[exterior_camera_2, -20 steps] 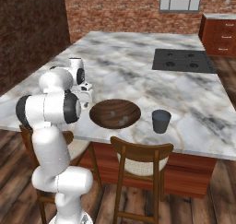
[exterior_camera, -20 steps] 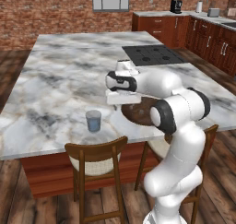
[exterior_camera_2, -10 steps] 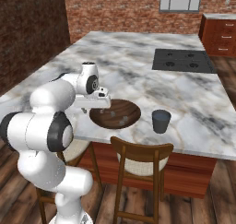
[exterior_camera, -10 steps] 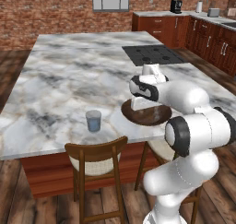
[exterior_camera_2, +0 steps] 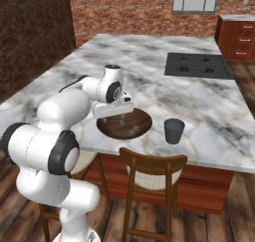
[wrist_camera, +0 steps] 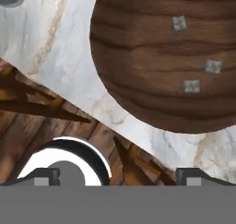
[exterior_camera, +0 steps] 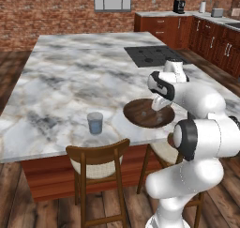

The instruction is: There are four ice cubes in the ice bowl. Place two ice cubes in each glass of water.

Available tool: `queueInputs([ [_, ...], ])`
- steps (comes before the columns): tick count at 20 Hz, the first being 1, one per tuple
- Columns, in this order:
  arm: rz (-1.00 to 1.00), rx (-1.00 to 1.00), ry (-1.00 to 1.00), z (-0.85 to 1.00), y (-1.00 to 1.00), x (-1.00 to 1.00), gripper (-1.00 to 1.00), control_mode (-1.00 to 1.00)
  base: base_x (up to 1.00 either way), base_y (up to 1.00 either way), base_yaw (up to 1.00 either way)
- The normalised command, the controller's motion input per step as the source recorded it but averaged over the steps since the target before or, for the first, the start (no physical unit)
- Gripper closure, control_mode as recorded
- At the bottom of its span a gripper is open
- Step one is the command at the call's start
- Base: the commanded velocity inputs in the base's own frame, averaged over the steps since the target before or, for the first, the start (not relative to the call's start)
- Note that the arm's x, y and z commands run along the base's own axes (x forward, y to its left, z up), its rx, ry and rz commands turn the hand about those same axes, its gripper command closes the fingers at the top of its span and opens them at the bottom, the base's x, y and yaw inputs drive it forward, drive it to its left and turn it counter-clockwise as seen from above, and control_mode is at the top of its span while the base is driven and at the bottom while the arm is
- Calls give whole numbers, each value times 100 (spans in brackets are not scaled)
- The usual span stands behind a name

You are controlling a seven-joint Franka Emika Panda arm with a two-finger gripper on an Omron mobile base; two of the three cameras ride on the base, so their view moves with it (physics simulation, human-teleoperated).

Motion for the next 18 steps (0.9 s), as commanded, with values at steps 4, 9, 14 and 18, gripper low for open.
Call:
queueInputs([
  [4, 7, 14, 0, 0, 0, 36, -100, -100, 0, 0, 0],
  [9, 0, 5, -1, -1, 12, 13, -100, -100, 0, 0, 0],
  [14, -1, 0, -4, -29, 15, 1, -100, -100, 0, 0, 0],
  [18, -2, 0, -5, -47, 26, 16, -100, -100, 0, 0, 0],
])
